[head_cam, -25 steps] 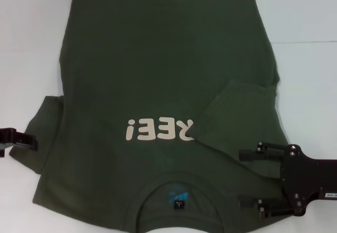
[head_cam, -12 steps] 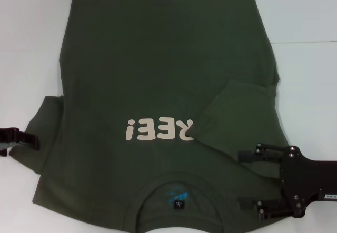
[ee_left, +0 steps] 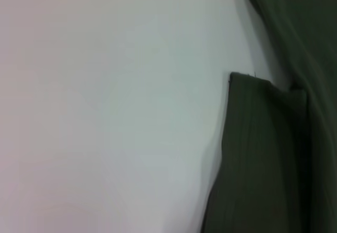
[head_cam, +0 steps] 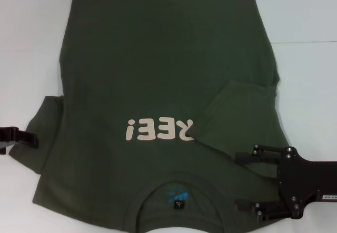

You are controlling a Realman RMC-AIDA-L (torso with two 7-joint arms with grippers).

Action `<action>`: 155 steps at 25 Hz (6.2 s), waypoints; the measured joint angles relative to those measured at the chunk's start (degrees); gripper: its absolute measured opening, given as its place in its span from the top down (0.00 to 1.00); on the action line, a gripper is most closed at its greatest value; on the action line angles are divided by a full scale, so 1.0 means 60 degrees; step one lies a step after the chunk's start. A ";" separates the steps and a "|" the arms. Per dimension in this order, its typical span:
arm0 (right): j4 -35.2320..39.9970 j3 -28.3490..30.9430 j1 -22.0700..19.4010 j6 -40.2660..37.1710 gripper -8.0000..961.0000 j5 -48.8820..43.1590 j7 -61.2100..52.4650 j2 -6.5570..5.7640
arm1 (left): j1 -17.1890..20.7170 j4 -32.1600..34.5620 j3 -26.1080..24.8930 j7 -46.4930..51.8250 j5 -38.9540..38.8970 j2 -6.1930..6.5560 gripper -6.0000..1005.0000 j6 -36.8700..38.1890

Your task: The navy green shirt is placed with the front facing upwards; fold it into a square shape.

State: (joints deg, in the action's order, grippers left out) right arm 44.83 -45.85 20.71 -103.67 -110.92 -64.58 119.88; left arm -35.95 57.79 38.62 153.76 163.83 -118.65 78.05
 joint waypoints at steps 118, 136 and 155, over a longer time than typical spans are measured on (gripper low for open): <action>-0.0309 -0.0107 0.0314 0.0249 0.12 0.0029 -0.0583 0.0030 | 0.0766 0.1960 0.1092 -0.0766 -0.0233 -0.0385 0.89 -0.1684; -0.0426 -0.0087 0.0303 0.0302 0.13 0.0014 -0.0575 0.0001 | 0.0209 0.0902 0.3260 -0.0179 -0.3352 -0.0927 0.86 -0.1408; -0.0560 -0.0048 0.0234 0.0259 0.13 0.0076 -0.0525 0.0009 | -0.0252 -0.0480 0.2732 -0.0211 -0.4017 -0.0889 0.83 -0.2367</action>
State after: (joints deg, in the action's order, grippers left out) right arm 41.47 -46.14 22.12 -102.12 -110.46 -67.73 119.94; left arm -37.46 54.91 55.02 152.49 139.73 -123.98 63.85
